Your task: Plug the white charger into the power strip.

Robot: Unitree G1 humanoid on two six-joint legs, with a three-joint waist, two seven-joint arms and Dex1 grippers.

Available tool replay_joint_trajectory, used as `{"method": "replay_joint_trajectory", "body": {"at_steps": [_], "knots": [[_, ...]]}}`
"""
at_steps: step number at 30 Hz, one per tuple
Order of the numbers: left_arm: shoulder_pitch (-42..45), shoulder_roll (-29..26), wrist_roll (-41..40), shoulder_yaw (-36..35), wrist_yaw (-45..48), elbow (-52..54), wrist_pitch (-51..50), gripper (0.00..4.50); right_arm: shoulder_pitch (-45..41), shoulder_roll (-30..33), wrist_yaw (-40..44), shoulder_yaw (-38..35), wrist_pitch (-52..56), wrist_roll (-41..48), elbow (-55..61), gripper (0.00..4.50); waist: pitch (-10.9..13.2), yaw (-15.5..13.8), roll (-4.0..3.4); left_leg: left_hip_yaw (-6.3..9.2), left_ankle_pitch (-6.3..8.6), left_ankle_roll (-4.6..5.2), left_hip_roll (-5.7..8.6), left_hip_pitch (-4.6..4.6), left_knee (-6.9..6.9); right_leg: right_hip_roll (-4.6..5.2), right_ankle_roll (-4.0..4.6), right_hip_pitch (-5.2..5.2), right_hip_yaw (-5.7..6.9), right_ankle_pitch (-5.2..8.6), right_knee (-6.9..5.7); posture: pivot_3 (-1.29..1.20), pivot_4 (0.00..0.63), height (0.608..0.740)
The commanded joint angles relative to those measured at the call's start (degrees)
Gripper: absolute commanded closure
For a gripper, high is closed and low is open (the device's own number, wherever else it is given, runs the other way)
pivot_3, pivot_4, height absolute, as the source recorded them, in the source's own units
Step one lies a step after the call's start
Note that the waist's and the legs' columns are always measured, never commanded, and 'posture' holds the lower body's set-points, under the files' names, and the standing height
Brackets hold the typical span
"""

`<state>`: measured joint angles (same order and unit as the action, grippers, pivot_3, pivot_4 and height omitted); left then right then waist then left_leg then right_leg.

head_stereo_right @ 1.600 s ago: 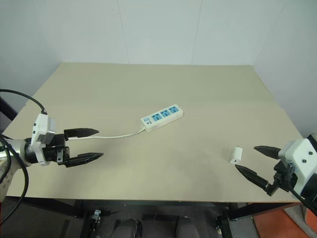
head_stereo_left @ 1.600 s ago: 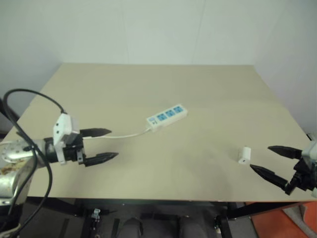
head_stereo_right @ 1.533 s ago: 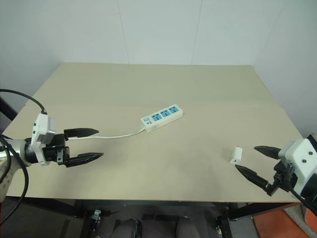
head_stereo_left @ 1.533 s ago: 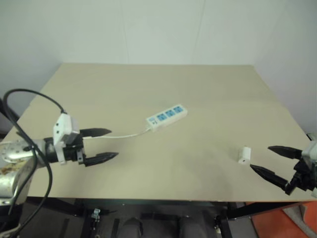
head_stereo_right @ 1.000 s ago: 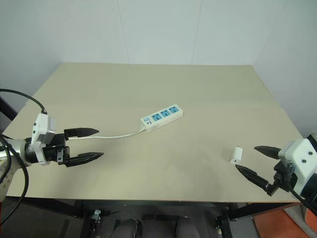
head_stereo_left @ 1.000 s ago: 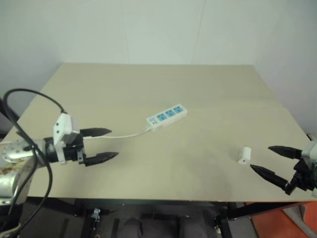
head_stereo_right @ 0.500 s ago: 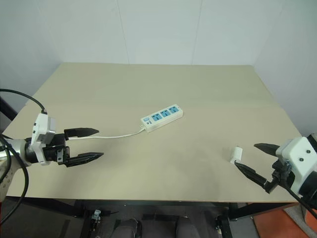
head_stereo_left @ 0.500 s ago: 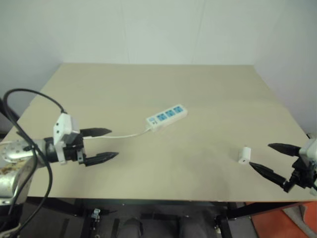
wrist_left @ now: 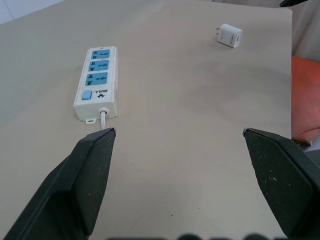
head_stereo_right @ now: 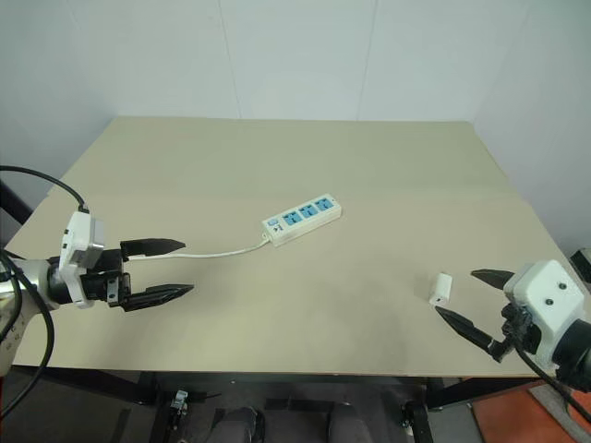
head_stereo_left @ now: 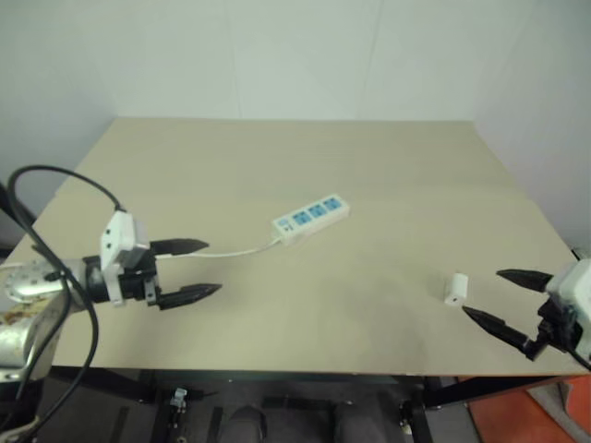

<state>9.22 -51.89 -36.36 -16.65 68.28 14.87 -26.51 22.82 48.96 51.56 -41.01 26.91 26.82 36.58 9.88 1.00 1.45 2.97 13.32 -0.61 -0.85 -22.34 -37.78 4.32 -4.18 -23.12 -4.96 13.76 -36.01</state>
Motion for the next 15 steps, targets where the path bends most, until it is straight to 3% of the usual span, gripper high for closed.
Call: {"method": "replay_joint_trajectory", "body": {"at_steps": [1,15], "knots": [[1.1,-0.2,-1.1,-0.2,0.3,0.9,0.2,0.05,0.4,-0.2,1.1,-0.4,-3.0,-0.9,1.5,0.0,0.0,0.0,0.0,0.0,0.0,0.0,0.0,0.0,0.0,0.0,0.0,0.0,0.0,0.0,0.0,0.0,0.15,0.74],[1.4,0.2,-1.0,0.6,0.4,0.6,0.5,0.05,0.5,-0.3,2.8,-0.5,-4.1,-0.5,0.2,0.0,0.0,0.0,0.0,0.0,0.0,0.0,0.0,0.01,0.0,0.0,0.01,0.01,0.0,0.0,-0.01,0.0,0.15,0.74]]}}
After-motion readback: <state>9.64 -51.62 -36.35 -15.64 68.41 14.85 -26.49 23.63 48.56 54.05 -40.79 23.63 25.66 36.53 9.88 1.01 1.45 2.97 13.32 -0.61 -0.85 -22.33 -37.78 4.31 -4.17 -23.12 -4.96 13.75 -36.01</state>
